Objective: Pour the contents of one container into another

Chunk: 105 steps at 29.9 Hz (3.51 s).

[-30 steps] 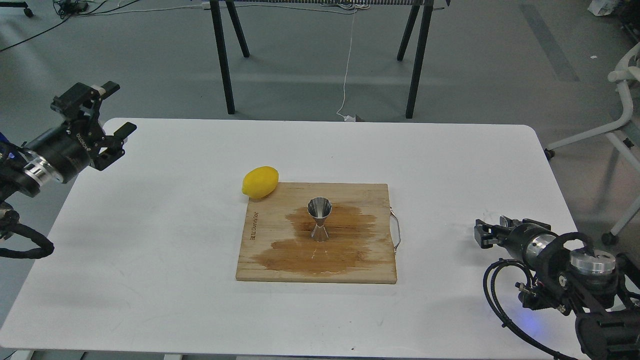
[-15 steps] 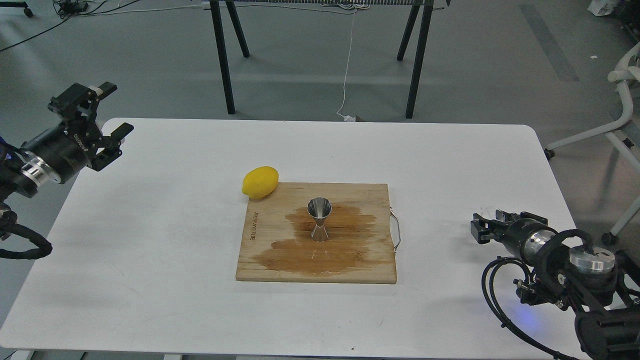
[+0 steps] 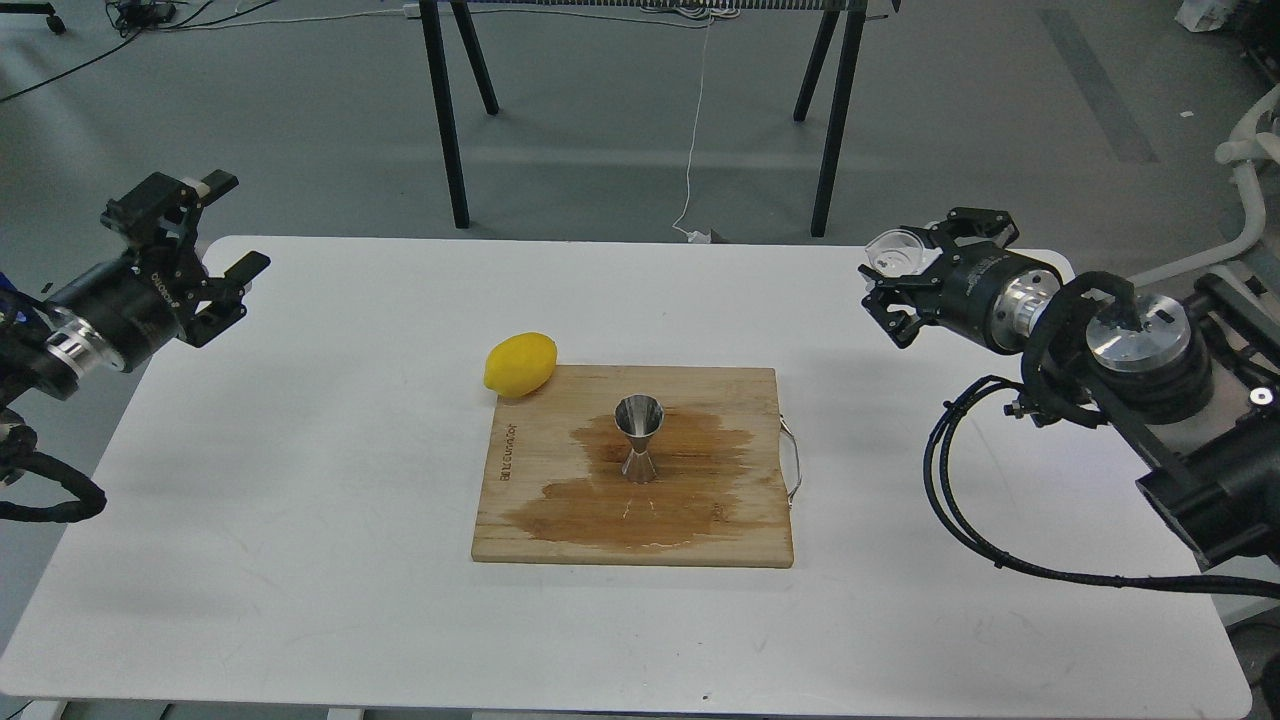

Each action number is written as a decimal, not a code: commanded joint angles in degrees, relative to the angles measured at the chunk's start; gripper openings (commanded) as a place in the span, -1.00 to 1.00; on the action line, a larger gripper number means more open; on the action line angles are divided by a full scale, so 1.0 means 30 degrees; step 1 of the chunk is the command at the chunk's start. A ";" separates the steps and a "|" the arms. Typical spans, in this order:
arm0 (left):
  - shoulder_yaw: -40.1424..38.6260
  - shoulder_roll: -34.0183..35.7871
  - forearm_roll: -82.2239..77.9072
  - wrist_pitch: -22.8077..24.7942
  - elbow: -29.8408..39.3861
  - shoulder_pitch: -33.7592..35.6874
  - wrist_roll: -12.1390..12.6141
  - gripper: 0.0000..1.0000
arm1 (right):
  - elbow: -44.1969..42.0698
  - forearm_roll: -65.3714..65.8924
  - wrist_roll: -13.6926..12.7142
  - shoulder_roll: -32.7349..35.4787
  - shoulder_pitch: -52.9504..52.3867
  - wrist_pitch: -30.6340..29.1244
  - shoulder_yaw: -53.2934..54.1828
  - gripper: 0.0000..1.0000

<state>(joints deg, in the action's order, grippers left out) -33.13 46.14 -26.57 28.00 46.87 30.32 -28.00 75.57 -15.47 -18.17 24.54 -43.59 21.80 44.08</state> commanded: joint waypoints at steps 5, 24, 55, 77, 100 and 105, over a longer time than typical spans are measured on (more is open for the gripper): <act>-0.0002 -0.0029 -0.0050 0.0000 -0.0007 0.0000 -0.0001 0.98 | 0.1471 0.1902 -0.1353 -0.0093 -0.4012 -0.0030 -0.4902 -0.45; -0.0002 -0.0234 -0.0050 0.0000 -0.0007 -0.0029 -0.0001 0.98 | 0.1763 0.6382 -0.1911 -0.3140 -0.7882 -0.0030 -1.1262 -0.47; -0.0002 -0.0556 -0.0050 0.0000 -0.0534 -0.0029 -0.0001 0.98 | 0.1969 1.2507 -0.1765 -0.4018 -0.8469 -0.0850 -1.4719 -0.47; -0.0002 -0.0556 -0.0050 0.0000 -0.0563 -0.0059 -0.0001 0.98 | 0.1881 1.5291 -0.1618 -0.4722 -0.8469 -0.0850 -1.6127 -0.47; -0.0031 -0.0498 -0.0050 0.0000 -0.0534 -0.0059 -0.0001 0.98 | 0.1939 1.8456 -0.0798 -0.4781 -0.8820 -0.0850 -1.7651 -0.46; -0.0002 -0.0498 -0.0021 0.0000 -0.0534 -0.0059 -0.0001 0.98 | 0.1940 1.9421 -0.0564 -0.4751 -0.8820 -0.0880 -1.7942 -0.46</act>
<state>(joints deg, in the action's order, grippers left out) -33.21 44.64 -26.64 28.00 45.21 30.15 -28.00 81.37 41.25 -20.37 10.27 -70.05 19.22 -9.04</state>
